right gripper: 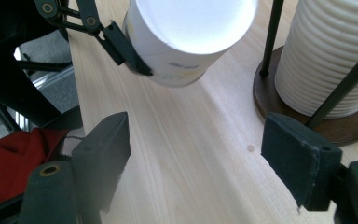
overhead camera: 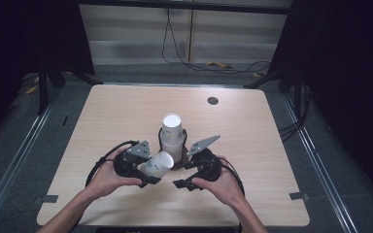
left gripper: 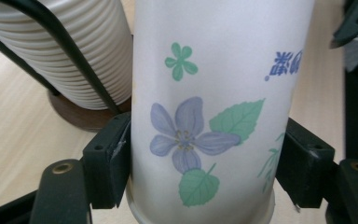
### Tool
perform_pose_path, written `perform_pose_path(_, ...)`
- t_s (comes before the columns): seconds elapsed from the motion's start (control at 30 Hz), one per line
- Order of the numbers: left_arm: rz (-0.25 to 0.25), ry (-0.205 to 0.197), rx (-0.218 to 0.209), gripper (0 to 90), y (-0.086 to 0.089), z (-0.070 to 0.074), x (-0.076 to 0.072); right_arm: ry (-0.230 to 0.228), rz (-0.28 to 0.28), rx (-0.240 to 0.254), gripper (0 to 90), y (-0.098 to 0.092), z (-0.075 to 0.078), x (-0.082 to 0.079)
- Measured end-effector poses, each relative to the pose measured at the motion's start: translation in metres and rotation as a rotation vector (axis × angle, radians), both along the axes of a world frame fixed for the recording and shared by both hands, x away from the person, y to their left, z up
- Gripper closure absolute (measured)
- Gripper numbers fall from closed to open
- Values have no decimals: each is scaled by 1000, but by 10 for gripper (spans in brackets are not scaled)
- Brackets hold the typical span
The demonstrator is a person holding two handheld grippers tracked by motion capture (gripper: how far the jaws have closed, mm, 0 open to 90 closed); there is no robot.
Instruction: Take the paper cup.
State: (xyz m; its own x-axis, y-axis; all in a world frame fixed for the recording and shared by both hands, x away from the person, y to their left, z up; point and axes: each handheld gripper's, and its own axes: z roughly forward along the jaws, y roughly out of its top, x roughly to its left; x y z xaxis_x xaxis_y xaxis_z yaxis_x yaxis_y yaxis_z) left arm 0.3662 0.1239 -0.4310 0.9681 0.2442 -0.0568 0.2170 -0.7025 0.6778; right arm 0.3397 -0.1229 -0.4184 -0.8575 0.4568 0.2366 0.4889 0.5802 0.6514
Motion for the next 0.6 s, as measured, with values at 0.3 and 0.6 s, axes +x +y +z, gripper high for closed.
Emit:
perform_pose_path(0.3, -46, -8, 61, 288, -12, -11, -7, 41, 0, -61, 195, 2, -5, -1)
perform_pose_path(0.6, -73, -23, 83, 292, -22, -12, -16, 62, 1, -94, 158, 5, -7, 0)
